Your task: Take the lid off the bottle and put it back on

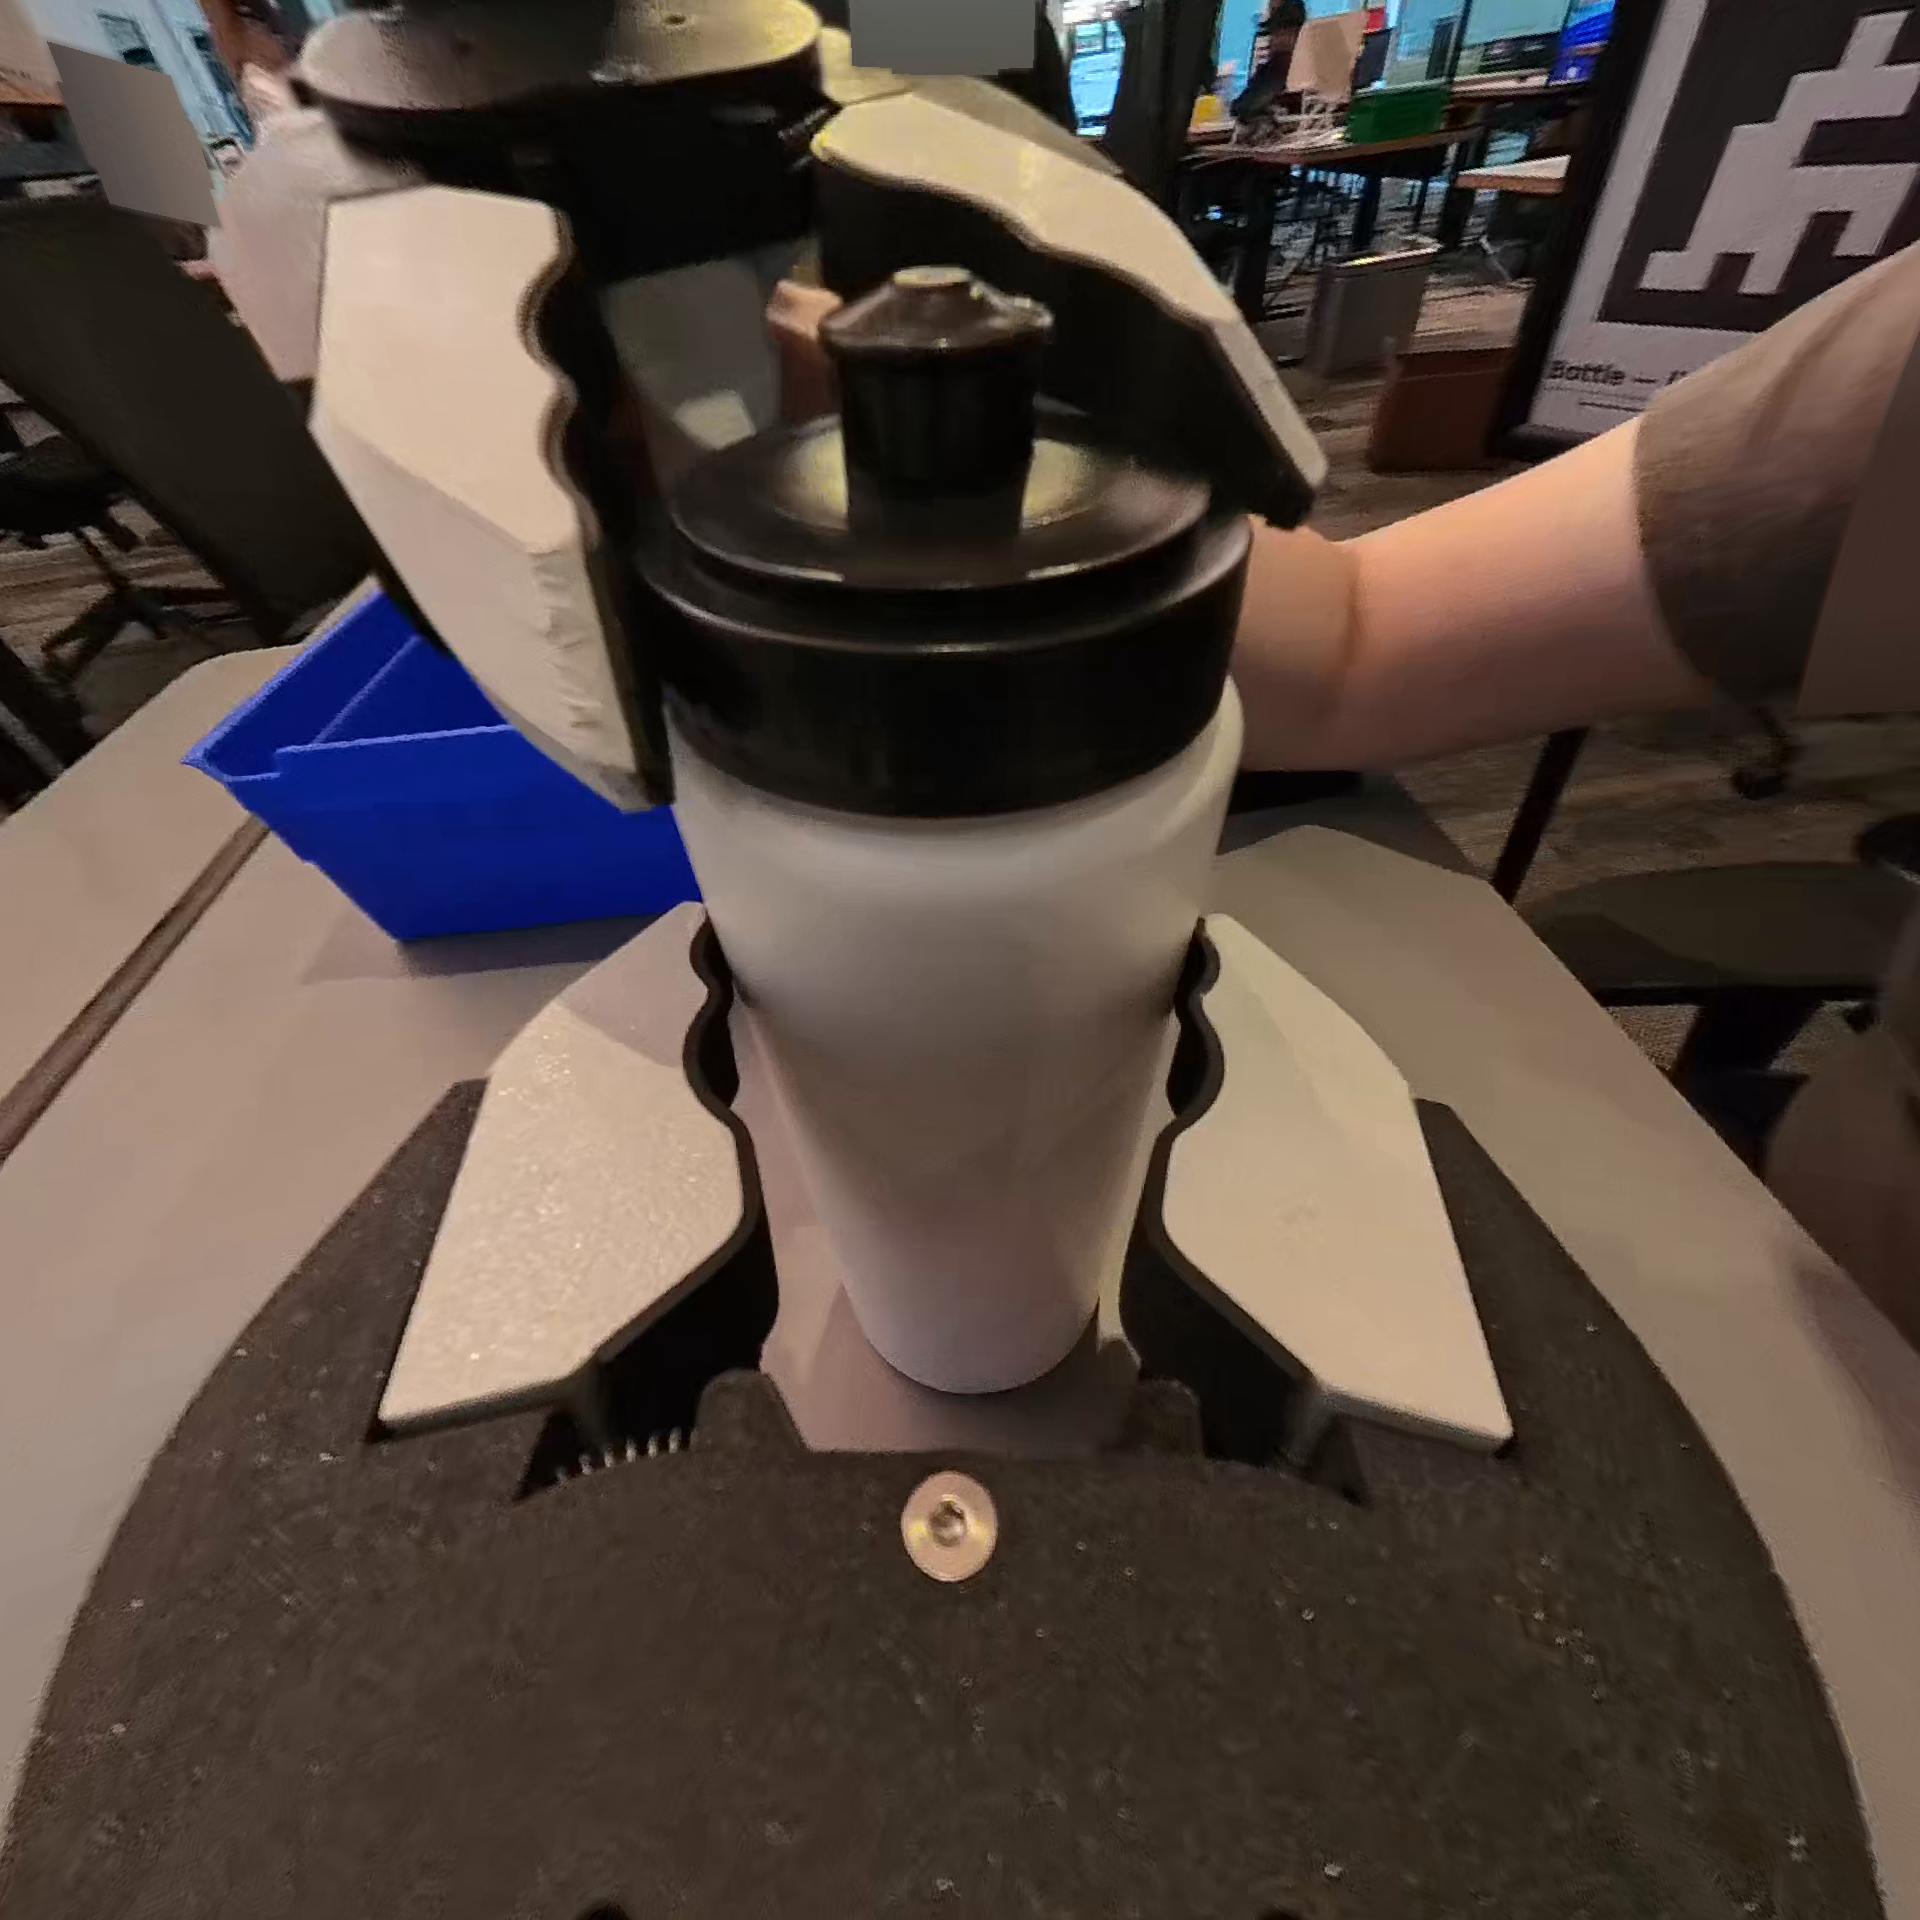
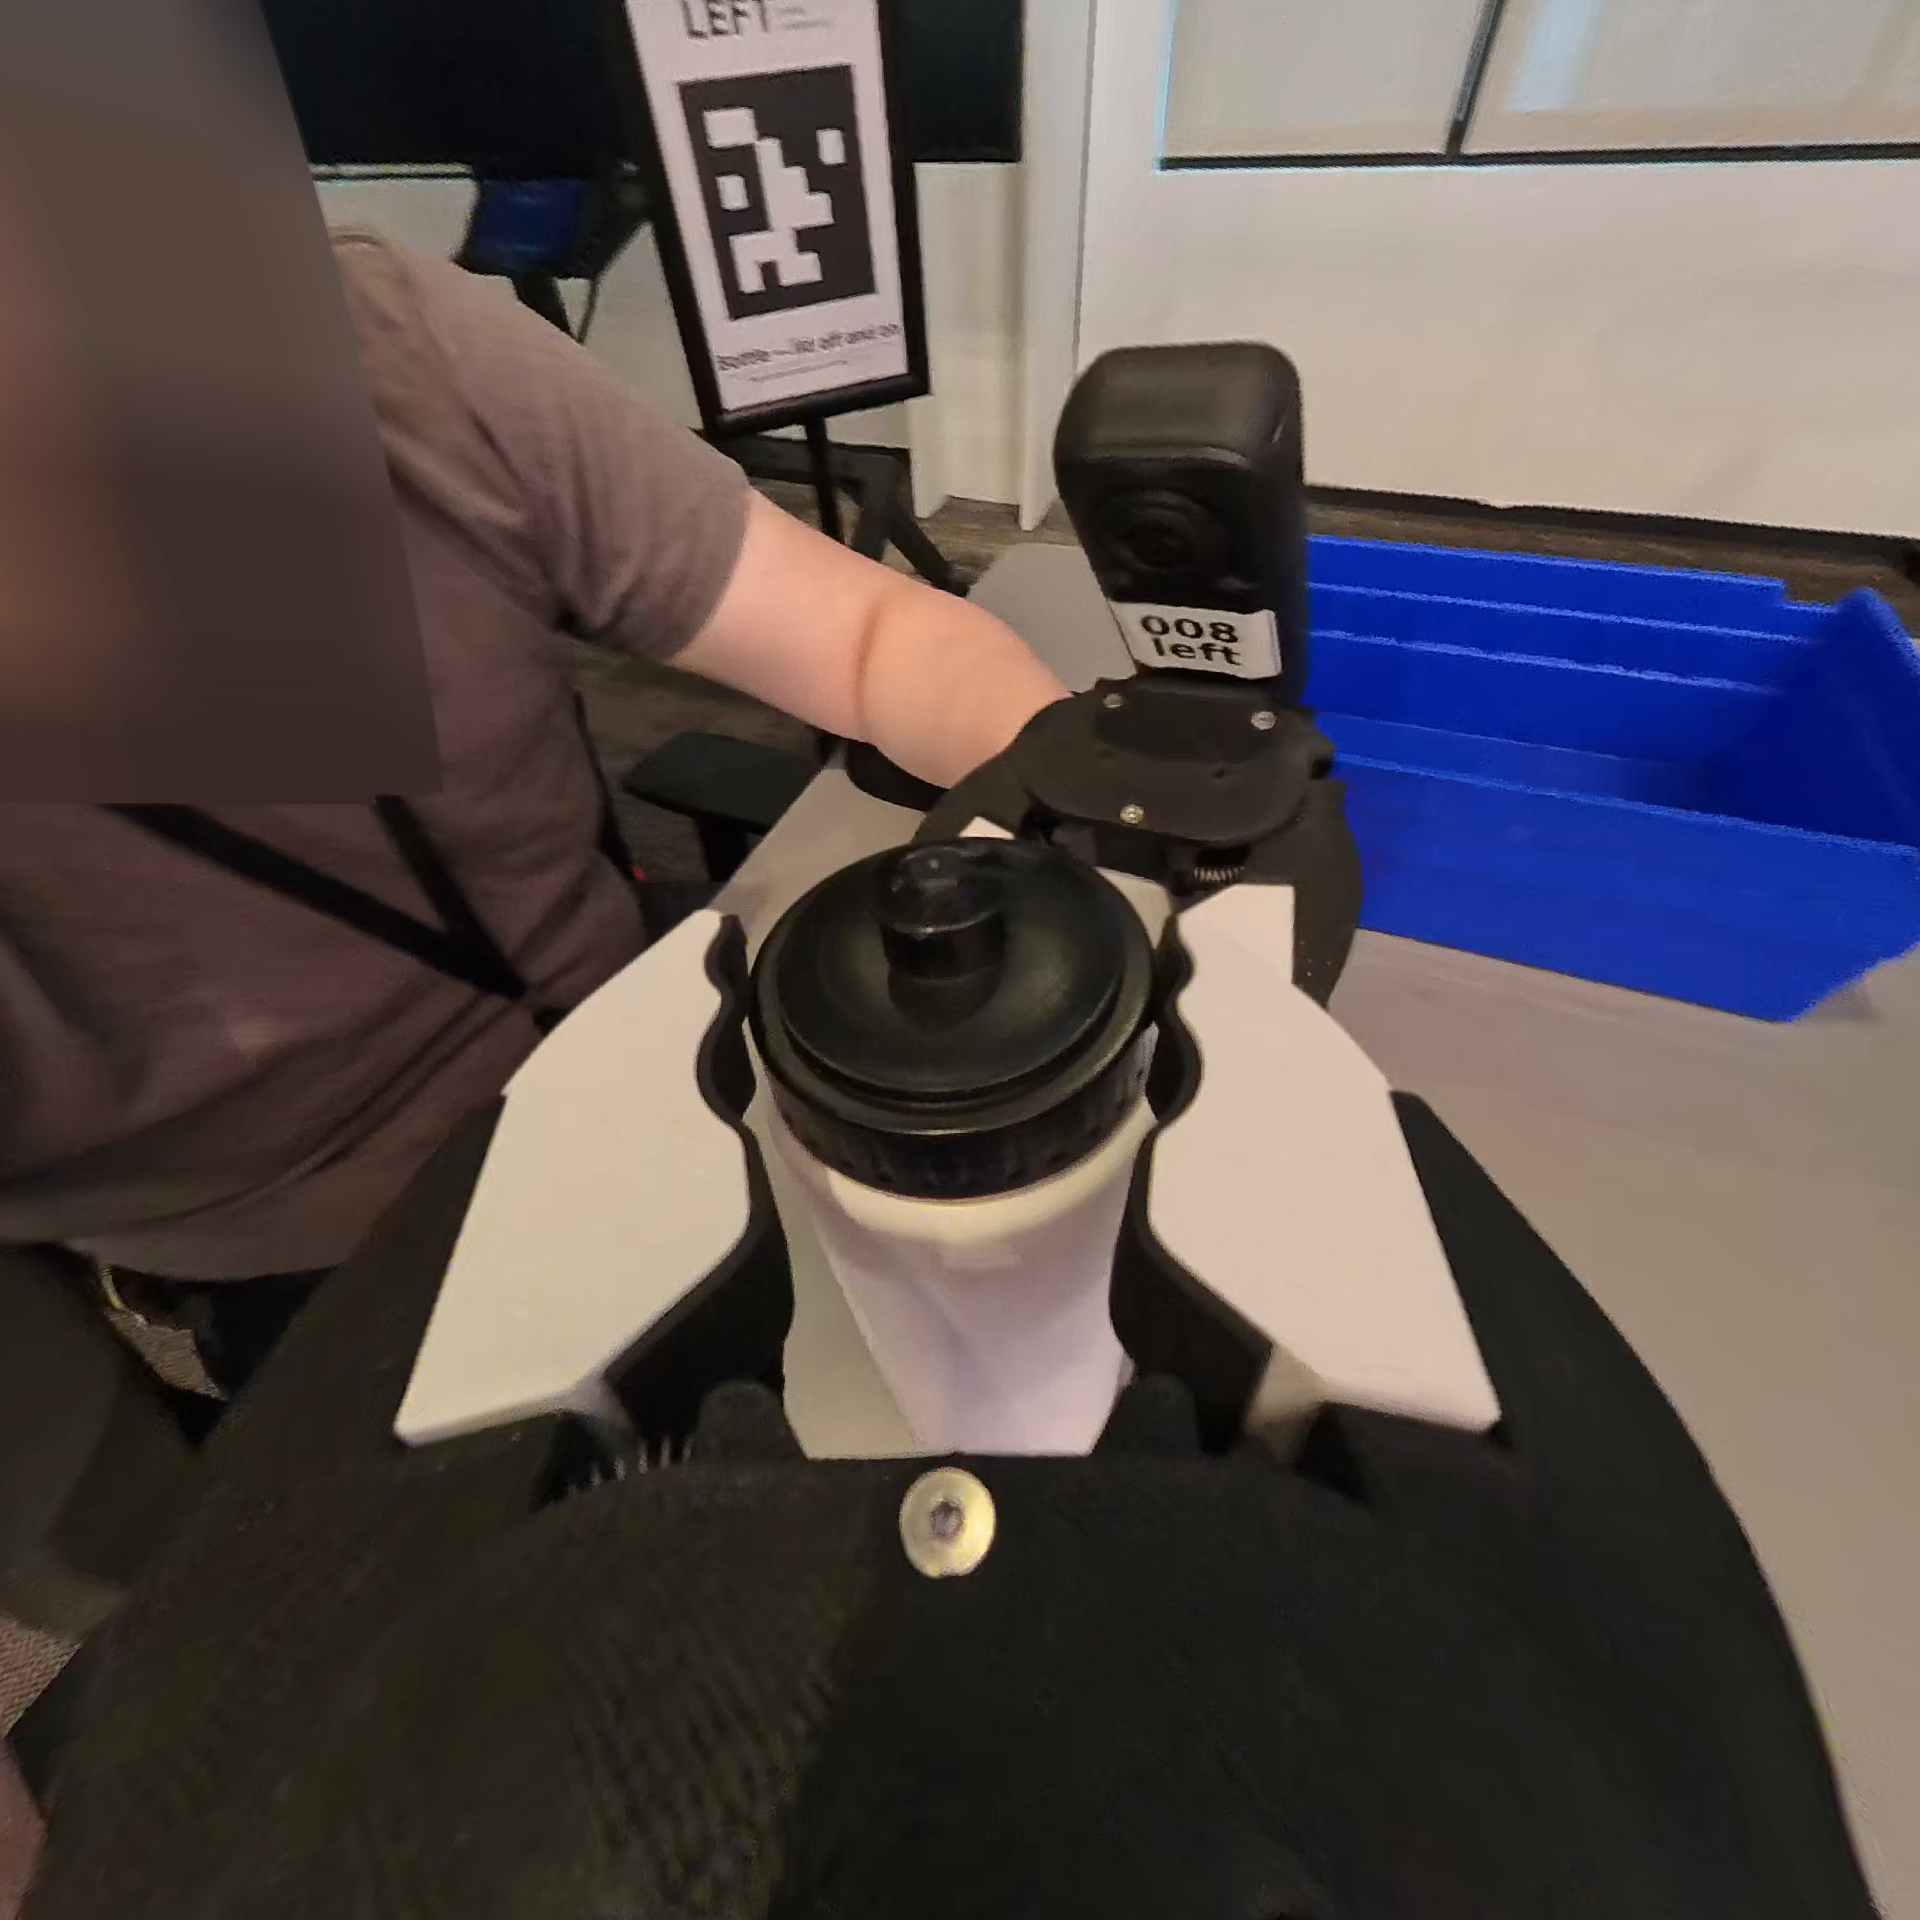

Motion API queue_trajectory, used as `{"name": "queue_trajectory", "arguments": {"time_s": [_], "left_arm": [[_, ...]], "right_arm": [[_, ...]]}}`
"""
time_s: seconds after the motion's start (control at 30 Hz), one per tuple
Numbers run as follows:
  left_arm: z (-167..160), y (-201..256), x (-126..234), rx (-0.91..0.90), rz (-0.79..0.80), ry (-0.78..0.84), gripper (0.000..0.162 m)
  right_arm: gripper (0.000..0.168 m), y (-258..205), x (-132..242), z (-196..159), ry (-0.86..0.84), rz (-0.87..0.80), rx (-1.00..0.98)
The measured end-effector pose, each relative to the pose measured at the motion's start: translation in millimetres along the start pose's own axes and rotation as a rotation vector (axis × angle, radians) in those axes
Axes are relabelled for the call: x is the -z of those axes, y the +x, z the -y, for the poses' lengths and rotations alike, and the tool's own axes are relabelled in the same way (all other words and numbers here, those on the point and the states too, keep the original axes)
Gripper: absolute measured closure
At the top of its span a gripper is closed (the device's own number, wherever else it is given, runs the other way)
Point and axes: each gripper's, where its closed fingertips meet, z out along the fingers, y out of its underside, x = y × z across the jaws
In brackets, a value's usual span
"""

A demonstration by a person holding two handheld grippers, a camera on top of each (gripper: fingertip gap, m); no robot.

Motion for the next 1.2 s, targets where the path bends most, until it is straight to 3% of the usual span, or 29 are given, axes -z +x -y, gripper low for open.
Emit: {"name": "queue_trajectory", "arguments": {"time_s": [0.1,0.23,0.43,0.6,0.67,0.93,1.03,1.2], "left_arm": [[0,-4,-1,0.015,0.042,-0.012,0.079],[-4,-33,6,0.101,0.221,-0.024,0.079],[-15,-73,34,0.196,0.49,-0.074,0.079],[-19,-86,46,0.178,0.636,-0.134,0.079],[-20,-87,48,0.155,0.679,-0.167,0.079],[-19,-81,43,0.104,0.605,-0.199,0.079],[-17,-68,35,0.1,0.485,-0.201,0.079],[-9,-19,15,-0.033,0.183,-0.242,0.079]], "right_arm": [[0.091,7,2,2,0.032,-0.018,-0.059],[0.076,49,16,11,0.072,-0.31,-0.074],[0.077,81,28,14,-0.021,-0.67,-0.073],[0.078,97,13,1,-0.08,-0.83,-0.159],[0.087,102,12,-2,-0.075,-0.873,-0.18],[0.092,90,12,-5,-0.126,-0.71,-0.121],[0.092,73,9,-5,-0.145,-0.566,-0.073],[0.092,17,-2,-3,-0.112,-0.186,0.07]]}}
